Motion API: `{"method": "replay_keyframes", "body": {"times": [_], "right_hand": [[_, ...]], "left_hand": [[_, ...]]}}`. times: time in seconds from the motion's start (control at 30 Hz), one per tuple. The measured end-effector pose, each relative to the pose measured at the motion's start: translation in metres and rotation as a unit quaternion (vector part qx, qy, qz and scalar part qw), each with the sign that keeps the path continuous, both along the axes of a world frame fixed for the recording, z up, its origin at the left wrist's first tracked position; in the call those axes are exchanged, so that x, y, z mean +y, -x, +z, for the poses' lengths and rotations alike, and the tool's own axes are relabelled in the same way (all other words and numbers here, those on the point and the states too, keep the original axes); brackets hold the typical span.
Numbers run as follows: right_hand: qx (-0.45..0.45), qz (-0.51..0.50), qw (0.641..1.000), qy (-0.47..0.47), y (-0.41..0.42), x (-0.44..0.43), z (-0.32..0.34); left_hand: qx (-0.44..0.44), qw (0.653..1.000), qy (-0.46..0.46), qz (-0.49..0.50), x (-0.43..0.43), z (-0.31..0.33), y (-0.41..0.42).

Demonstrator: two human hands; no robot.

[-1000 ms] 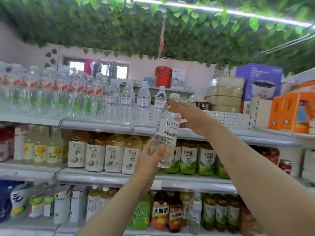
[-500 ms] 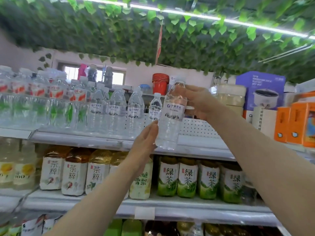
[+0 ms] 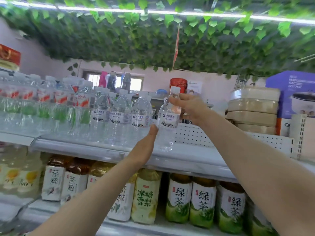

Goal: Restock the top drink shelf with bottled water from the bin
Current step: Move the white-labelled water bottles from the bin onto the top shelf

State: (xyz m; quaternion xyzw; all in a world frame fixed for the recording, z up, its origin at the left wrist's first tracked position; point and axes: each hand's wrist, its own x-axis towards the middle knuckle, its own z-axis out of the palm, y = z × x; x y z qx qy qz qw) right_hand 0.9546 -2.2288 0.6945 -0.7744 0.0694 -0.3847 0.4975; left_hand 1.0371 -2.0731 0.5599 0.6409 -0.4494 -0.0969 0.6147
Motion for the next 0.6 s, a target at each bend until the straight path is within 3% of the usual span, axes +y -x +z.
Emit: {"method": "replay_keyframes", "body": {"times": [0.6], "right_hand": [[0.045, 0.025, 0.999, 0.012, -0.047, -0.029, -0.009]], "left_hand": [[-0.083, 0.996, 0.000, 0.019, -0.015, -0.023, -0.006]]}}
